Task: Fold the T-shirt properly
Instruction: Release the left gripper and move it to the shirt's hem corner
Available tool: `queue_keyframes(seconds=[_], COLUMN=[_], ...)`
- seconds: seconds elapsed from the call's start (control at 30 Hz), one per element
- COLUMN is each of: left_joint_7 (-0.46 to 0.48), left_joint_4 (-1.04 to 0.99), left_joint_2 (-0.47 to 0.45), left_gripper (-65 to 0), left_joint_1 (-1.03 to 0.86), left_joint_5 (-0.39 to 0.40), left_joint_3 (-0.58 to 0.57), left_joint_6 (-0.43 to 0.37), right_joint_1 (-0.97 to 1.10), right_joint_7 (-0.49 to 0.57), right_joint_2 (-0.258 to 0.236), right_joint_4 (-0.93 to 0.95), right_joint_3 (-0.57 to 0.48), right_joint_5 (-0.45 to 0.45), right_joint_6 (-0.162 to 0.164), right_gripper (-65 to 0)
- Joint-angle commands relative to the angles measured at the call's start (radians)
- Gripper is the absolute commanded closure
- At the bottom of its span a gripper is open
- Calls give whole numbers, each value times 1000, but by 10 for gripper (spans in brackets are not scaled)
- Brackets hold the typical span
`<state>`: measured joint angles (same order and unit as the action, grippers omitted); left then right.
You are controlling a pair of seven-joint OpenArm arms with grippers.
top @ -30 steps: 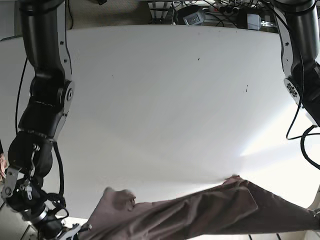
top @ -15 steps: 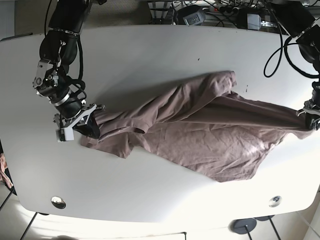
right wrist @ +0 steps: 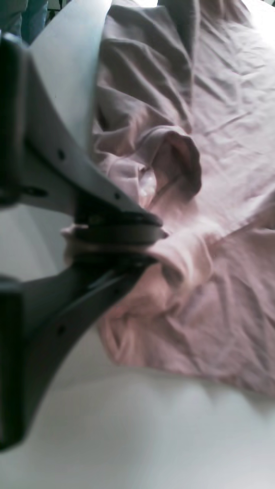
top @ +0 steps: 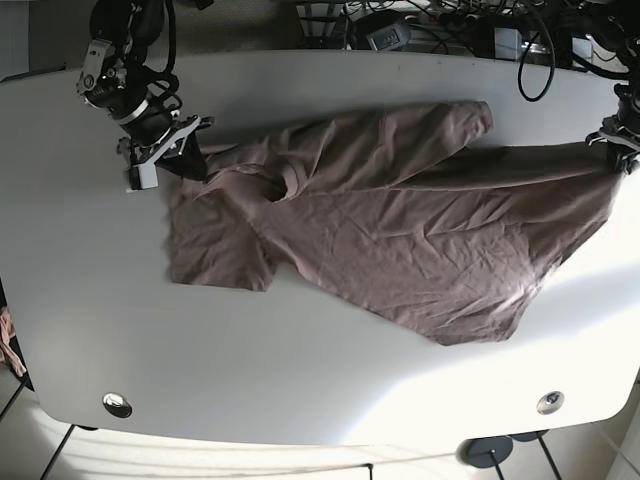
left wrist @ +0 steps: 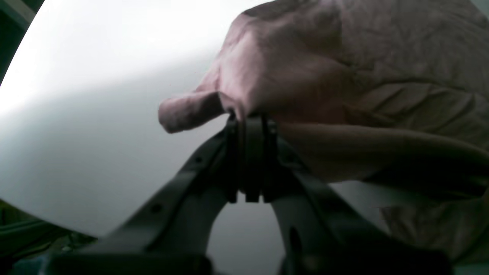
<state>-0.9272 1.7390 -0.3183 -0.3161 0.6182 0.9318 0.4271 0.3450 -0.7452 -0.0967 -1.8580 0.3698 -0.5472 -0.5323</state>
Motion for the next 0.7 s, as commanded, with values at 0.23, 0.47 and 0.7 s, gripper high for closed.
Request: queue_keyframes(seconds=[0.23, 0.47, 0.7], left_joint_7=[33, 33, 33], left_joint_4=[16, 71, 121], left_joint_2=[-15, -23, -26], left_gripper=[0, -319, -438], left_joint_1=[-36, -59, -51], left_joint_5=[18, -11, -59], left_joint_3=[8, 8, 7], left_joint_6=[2, -6, 2], right_joint_1=[52, 58, 136], right_joint_7=[23, 17, 22], right_joint_2=[-5, 27, 27], right_joint_4=[-22, -24, -111], right_joint_3=[4, 1, -2], right_joint_5=[-20, -20, -26], right_joint_6=[-18, -18, -19], right_gripper=[-21, -54, -266])
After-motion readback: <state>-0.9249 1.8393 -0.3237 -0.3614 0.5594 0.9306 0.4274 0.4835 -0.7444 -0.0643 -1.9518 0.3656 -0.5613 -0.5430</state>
